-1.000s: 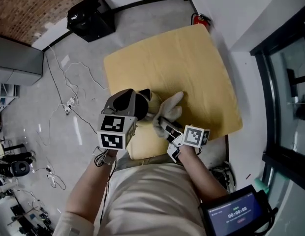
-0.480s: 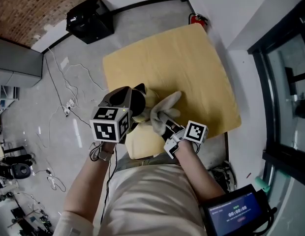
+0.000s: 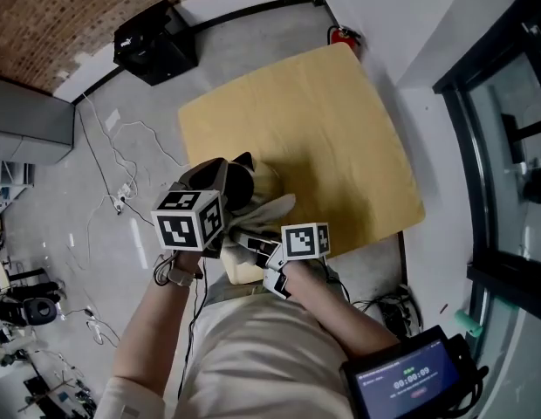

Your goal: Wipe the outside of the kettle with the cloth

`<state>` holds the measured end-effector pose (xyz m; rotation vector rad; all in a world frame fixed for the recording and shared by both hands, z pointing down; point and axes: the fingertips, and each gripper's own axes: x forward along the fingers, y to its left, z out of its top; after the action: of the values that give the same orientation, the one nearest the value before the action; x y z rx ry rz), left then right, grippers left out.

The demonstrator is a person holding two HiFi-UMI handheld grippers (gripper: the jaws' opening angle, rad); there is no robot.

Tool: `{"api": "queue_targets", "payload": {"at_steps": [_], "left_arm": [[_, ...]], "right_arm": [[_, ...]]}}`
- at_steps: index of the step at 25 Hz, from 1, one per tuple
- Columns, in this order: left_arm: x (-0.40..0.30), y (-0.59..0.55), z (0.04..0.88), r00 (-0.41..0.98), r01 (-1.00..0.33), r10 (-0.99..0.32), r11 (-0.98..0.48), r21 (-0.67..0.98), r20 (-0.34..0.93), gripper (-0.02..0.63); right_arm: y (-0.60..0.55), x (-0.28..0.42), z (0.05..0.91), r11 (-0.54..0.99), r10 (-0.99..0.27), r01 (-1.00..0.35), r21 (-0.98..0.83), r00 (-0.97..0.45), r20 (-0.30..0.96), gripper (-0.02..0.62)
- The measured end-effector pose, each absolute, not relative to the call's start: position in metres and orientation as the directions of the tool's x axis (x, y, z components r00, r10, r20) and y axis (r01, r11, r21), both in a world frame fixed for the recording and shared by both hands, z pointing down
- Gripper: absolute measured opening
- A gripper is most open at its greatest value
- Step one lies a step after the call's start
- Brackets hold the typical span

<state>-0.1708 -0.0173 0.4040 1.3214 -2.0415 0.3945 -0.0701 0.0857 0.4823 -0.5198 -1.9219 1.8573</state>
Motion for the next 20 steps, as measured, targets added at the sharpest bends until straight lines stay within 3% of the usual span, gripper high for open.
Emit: {"api": "queue_targets", "payload": {"at_steps": [3,8,10,13,15,17,20], "left_arm": [[-0.173,-0.017,0.404,-0.279,-0.883,-0.682,0.459,0.099,0.676,-0.009],[-0.18,-0.011,0.402,-0.282,-0.842,-0.695,0.509,0.176,0.661,-0.008],[-0.179,-0.01,0.402,-0.297,-0.842,-0.7,0.512,0.167,0.649,-0.008],[-0.177,-0.011,0.401,-0.331,-0.845,-0.695,0.52,0.127,0.638,-0.008],[-0.179,-0.013,0.401,-0.336,-0.845,-0.694,0.521,0.121,0.637,-0.008],[-0.184,-0.011,0.402,-0.334,-0.843,-0.692,0.523,0.126,0.64,-0.008],[-0.185,-0.008,0.402,-0.329,-0.841,-0.695,0.523,0.136,0.639,-0.009]], "right_arm": [[0.07,-0.069,0.481,-0.001,0.47,-0.033,-0.999,-0.882,0.028,0.135],[-0.033,-0.05,0.513,-0.075,0.153,-0.141,-0.987,-0.98,0.128,0.133],[-0.052,-0.061,0.506,-0.01,0.148,-0.098,-0.995,-0.984,0.095,0.133],[-0.039,-0.077,0.43,0.113,0.208,0.116,-0.987,-0.974,-0.09,0.133],[-0.029,-0.082,0.408,0.215,0.208,0.139,-0.967,-0.974,-0.093,0.133],[-0.035,-0.077,0.451,0.245,0.144,0.019,-0.969,-0.989,0.017,0.133],[-0.042,-0.055,0.555,0.085,0.102,-0.242,-0.966,-0.963,0.25,0.134]]}}
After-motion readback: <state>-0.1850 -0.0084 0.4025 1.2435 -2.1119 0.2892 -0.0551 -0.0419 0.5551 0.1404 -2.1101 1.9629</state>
